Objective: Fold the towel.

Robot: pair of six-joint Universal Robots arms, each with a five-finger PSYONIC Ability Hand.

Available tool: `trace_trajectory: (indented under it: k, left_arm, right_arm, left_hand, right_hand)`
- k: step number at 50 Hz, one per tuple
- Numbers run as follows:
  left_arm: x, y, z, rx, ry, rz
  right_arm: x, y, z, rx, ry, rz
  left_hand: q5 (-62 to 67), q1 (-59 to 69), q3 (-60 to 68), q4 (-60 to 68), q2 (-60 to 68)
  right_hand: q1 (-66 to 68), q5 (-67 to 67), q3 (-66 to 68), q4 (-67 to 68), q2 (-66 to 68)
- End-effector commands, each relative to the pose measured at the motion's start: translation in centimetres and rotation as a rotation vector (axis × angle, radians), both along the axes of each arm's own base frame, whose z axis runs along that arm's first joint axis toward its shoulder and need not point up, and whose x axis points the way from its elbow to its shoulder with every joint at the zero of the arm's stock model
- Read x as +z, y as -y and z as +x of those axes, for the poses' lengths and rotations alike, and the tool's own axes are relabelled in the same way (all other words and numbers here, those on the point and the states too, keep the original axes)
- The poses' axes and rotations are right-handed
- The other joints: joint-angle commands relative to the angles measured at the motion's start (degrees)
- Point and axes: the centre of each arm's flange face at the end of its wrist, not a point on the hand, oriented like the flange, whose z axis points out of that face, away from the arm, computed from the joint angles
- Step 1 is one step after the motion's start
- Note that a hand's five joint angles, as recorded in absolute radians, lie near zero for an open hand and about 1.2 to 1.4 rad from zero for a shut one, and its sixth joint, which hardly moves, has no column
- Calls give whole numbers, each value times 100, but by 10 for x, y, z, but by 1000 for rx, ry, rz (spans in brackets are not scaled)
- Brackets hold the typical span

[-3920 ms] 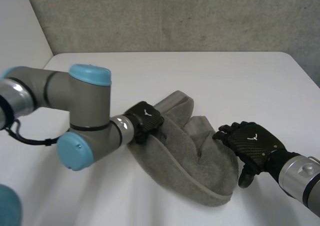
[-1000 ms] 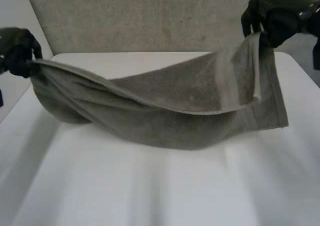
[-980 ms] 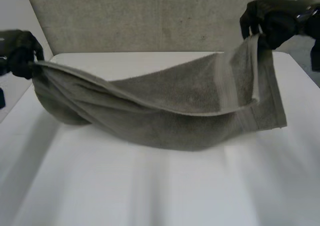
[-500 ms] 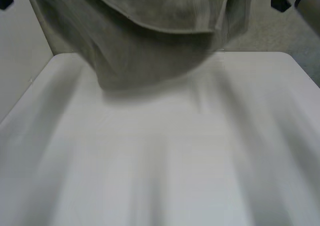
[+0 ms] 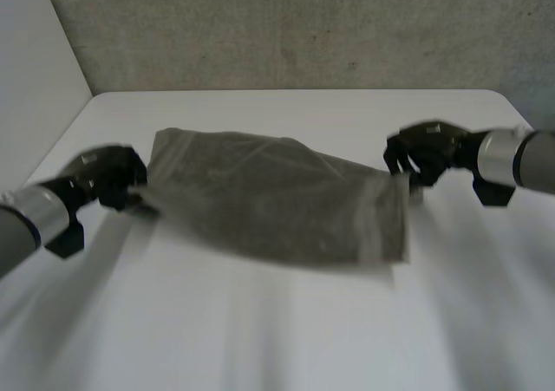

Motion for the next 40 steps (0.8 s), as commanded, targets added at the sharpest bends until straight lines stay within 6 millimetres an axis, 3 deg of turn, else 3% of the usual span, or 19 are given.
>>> trace_trajectory:
  k: [1, 8, 10, 11, 13, 17, 24, 27, 30, 31, 36, 37, 40]
  left_arm:
    - [-21, -21, 0, -29, 58, 60]
    - [-25, -29, -3, -41, 59, 79]
    - [-27, -31, -4, -44, 59, 85]
    - [-28, -33, -6, -50, 58, 90]
    - [-28, -35, -8, -59, 58, 90]
    - [-28, -37, -13, -76, 59, 87]
    - [-27, -35, -10, -63, 58, 80]
    - [-26, -34, -9, -59, 57, 79]
    - [-27, -34, -9, -58, 56, 83]
    - [-27, -34, -9, -58, 56, 83]
    - [-28, -36, -9, -57, 55, 92]
    - [-29, -37, -9, -57, 55, 93]
    - [-28, -37, -9, -59, 54, 90]
  right_arm:
    - [-24, 7, -27, -65, -26, 72]
    - [-43, 25, -48, -161, -69, 101]
    - [-49, 26, -52, -179, -77, 117]
    - [-49, 26, -52, -179, -77, 117]
    - [-52, 22, -52, -179, -78, 131]
    - [-51, 17, -52, -178, -76, 127]
    - [-20, 3, -58, -189, -67, 19]
    - [-7, -6, -59, -183, -64, -13]
    - [-2, -32, -53, -121, -40, 5]
    - [-2, -32, -53, -121, -40, 5]
    - [-6, -79, -47, 10, -63, -1]
    - [-6, -79, -47, 10, -63, -1]
    - [-19, -101, -46, 64, -118, -11]
  left_hand:
    - [500, 594, 255, 186, 328]
    - [500, 594, 255, 186, 328]
    - [500, 594, 255, 186, 328]
    - [500, 594, 255, 186, 328]
    - [500, 594, 255, 186, 328]
    - [500, 594, 255, 186, 328]
    - [500, 594, 255, 186, 328]
    - [500, 594, 255, 186, 328]
    - [500, 594, 255, 186, 328]
    - [500, 594, 255, 186, 328]
    - [500, 594, 255, 186, 328]
    - [500, 594, 255, 186, 328]
    - [500, 594, 255, 186, 328]
  right_hand:
    - [371, 339, 334, 308, 396]
    - [371, 339, 334, 308, 396]
    - [-1260, -1291, -1297, -1323, -1234]
    - [-1271, -1303, -1309, -1334, -1246]
    - [-4115, -4147, -4153, -4178, -4090]
    - [-5224, -5256, -5262, -5287, -5199]
    - [-6629, -6661, -6666, -6692, -6604]
    - [-6629, -6661, -6666, -6692, -6604]
    - [-6629, -6661, -6666, -6692, -6604]
    - [-6629, -6661, -6666, -6692, -6604]
    - [-6234, -6265, -6271, -6297, -6208]
    - [-6234, -6265, -6271, -6297, -6208]
    - [-6234, -6265, -6271, -6297, -6208]
